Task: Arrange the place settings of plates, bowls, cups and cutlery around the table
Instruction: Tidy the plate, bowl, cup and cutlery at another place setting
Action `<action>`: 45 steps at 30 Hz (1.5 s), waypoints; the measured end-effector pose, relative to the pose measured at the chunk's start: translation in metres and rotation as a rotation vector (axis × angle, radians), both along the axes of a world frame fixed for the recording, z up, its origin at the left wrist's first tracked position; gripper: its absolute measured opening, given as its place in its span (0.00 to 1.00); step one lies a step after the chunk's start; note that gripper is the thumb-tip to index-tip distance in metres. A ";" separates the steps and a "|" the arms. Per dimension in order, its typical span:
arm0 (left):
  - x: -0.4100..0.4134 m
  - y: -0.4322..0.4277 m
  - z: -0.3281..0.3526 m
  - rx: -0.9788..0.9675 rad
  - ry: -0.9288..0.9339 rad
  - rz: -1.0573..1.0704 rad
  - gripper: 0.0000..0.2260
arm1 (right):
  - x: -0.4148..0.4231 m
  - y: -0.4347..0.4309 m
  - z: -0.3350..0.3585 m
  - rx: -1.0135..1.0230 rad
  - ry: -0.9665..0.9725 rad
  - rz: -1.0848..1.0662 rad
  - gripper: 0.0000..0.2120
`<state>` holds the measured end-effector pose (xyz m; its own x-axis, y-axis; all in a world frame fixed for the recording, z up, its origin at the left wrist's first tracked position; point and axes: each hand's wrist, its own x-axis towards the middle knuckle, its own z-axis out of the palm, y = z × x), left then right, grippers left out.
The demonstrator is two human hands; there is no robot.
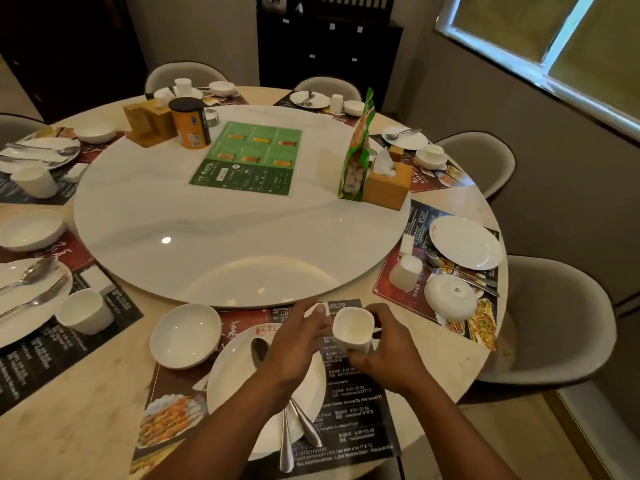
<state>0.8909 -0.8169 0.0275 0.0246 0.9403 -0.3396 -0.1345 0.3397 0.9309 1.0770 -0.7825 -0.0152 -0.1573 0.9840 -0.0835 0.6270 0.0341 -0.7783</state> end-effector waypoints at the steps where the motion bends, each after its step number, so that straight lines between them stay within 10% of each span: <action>1: -0.002 0.000 -0.005 -0.015 0.026 0.013 0.10 | 0.001 0.004 -0.007 -0.025 0.031 -0.034 0.32; 39: -0.067 -0.053 -0.069 -0.354 0.648 0.095 0.07 | -0.001 0.033 -0.035 -0.022 -0.011 0.038 0.40; 45: -0.052 -0.053 -0.076 -0.414 0.672 0.135 0.06 | -0.056 -0.030 -0.012 0.283 -0.110 0.002 0.12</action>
<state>0.8389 -0.8701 -0.0489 -0.4146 0.7146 -0.5634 0.3455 0.6964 0.6291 1.0215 -0.8120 -0.0267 -0.1645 0.9703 0.1774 0.7071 0.2414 -0.6647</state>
